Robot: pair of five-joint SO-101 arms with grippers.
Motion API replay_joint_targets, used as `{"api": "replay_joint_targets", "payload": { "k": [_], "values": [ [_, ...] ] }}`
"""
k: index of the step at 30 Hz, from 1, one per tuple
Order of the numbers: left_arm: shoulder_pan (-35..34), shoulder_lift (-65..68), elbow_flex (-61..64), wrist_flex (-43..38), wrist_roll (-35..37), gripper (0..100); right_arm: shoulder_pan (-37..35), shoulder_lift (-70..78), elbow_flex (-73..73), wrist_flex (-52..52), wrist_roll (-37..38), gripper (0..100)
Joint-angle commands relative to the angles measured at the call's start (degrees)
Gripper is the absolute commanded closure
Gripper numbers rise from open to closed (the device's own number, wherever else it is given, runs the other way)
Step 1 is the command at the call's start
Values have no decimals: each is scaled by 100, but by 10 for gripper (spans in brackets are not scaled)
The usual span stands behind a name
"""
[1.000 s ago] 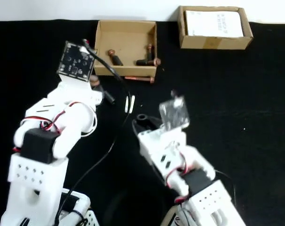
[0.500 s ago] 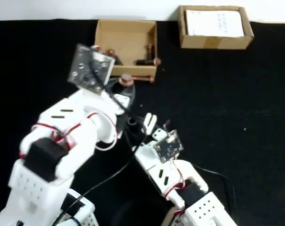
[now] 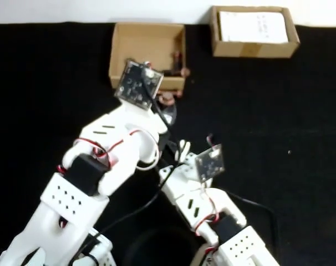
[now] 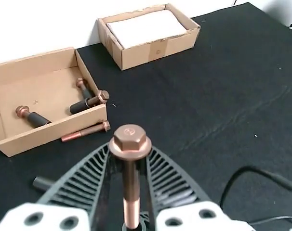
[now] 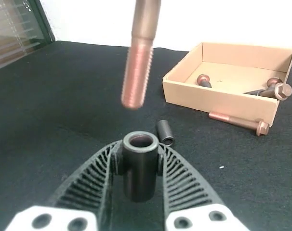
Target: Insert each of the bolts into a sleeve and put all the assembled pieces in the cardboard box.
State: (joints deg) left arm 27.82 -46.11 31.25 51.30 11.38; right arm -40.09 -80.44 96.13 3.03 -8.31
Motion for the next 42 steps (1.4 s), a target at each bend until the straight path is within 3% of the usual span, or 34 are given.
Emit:
{"api": "replay_joint_targets", "payload": {
  "k": [1, 9, 24, 29, 33, 42],
  "values": [
    [22, 4, 92, -149, 35, 991, 48, -136, -75, 13, -53, 991],
    [4, 13, 716, -545, 9, 991, 57, -136, -75, 13, -53, 991],
    [-22, 40, 927, -484, 9, 991, 75, -136, -75, -13, -53, 991],
    [-145, 224, 989, -123, 0, 983, 75, -136, -259, 13, -53, 991],
    [-259, 409, 778, 413, 9, 915, 75, -119, -382, 13, -53, 991],
    [-242, 989, -787, 2110, 9, 803, 75, -110, -356, 22, -53, 991]
  ]
}}
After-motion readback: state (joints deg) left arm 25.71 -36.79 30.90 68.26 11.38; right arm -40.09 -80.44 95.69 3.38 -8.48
